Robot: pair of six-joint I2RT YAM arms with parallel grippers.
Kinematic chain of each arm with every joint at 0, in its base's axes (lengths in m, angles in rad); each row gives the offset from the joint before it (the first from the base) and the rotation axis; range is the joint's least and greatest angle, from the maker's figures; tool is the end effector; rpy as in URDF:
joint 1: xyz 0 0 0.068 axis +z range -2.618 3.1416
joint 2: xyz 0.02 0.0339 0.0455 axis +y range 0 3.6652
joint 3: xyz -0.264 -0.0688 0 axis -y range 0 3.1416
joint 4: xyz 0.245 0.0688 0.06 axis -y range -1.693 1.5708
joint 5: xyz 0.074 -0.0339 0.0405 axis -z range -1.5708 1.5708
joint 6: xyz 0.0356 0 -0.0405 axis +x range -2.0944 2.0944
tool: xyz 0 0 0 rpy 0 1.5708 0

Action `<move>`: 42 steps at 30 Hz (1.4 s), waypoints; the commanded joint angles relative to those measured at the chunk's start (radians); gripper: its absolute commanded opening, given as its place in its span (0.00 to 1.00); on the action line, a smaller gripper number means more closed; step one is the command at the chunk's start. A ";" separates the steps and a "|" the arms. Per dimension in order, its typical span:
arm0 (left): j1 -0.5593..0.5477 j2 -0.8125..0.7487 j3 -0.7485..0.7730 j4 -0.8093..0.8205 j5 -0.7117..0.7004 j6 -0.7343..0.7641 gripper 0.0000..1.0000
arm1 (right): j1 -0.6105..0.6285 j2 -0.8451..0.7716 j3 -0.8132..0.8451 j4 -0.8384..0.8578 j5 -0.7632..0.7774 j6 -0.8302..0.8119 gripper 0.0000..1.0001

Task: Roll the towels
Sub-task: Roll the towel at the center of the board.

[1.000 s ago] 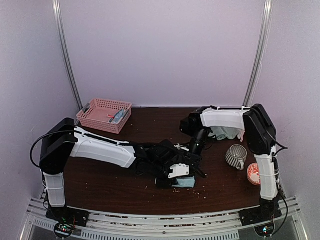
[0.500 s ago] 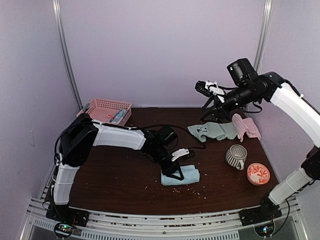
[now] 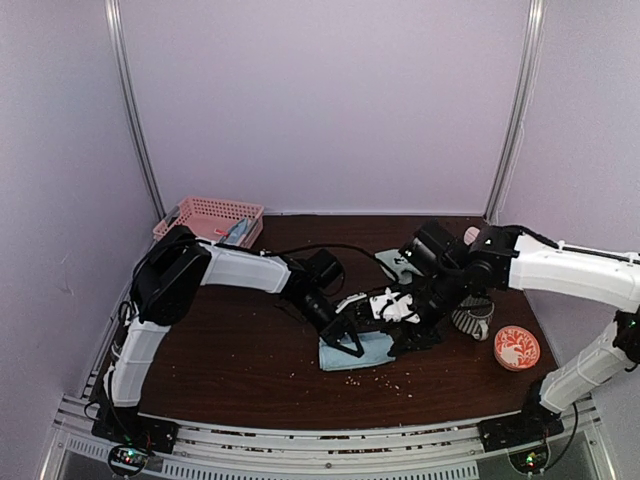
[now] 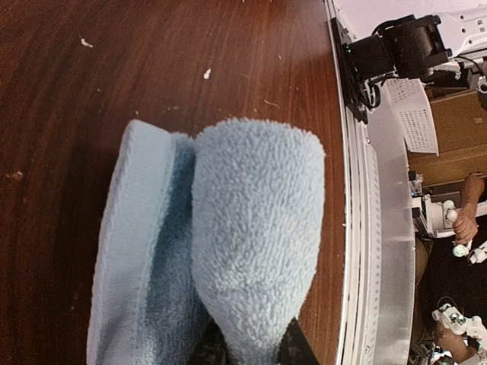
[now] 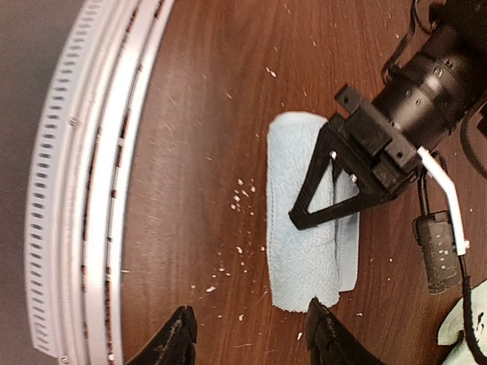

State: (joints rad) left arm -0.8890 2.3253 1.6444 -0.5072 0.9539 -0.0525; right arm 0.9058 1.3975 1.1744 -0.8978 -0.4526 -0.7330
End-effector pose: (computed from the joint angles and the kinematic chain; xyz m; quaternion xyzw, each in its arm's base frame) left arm 0.2700 -0.3788 0.1105 -0.4340 -0.7615 0.4783 0.0538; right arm 0.1561 0.2243 0.2824 -0.7283 0.6119 0.2367 0.1977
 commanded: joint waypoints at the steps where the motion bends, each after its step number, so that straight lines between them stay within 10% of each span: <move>1: -0.001 0.069 -0.015 -0.083 -0.032 -0.017 0.12 | 0.024 0.057 -0.138 0.284 0.261 0.074 0.51; 13: 0.009 0.080 -0.011 -0.084 -0.012 -0.017 0.14 | 0.070 0.273 -0.218 0.485 0.335 0.072 0.57; 26: 0.059 -0.188 -0.171 -0.027 -0.118 0.039 0.51 | 0.074 0.378 -0.200 0.350 0.238 0.003 0.17; 42: -0.018 -0.914 -0.620 0.236 -0.812 0.010 0.46 | -0.064 0.705 0.216 -0.083 -0.089 0.007 0.14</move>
State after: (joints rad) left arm -0.8192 1.5433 1.0721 -0.3931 0.4458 -0.0532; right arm 0.8734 1.9438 1.3521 -0.7696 -0.4175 -0.7296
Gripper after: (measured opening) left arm 0.455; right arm 0.228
